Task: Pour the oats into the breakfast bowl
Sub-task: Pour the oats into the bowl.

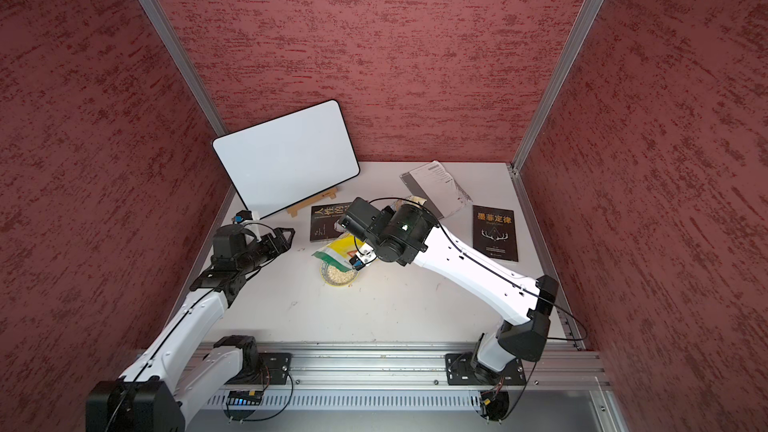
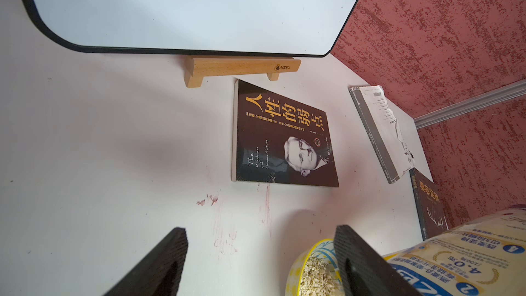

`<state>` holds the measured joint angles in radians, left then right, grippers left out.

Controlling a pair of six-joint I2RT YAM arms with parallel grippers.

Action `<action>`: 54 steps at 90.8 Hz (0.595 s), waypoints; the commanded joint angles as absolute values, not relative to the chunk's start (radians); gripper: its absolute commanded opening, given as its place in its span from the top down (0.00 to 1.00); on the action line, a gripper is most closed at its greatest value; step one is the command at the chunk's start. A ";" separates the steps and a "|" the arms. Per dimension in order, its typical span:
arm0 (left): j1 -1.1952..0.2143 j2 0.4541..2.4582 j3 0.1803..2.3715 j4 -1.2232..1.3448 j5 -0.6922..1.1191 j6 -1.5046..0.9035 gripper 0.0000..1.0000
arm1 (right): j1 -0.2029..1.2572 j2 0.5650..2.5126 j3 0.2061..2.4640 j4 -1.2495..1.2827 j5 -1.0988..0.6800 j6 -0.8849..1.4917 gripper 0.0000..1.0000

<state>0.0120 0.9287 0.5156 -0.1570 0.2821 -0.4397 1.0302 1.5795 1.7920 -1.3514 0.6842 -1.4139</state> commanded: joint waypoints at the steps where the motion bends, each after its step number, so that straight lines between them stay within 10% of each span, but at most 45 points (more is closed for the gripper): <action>1: 0.023 0.926 0.520 -0.154 0.277 -0.429 0.14 | 1.015 1.526 1.841 -1.296 0.786 -1.365 1.00; 54: 0.023 0.934 0.536 -0.167 0.278 -0.427 0.14 | 0.911 1.355 1.638 -1.181 0.542 -1.259 1.00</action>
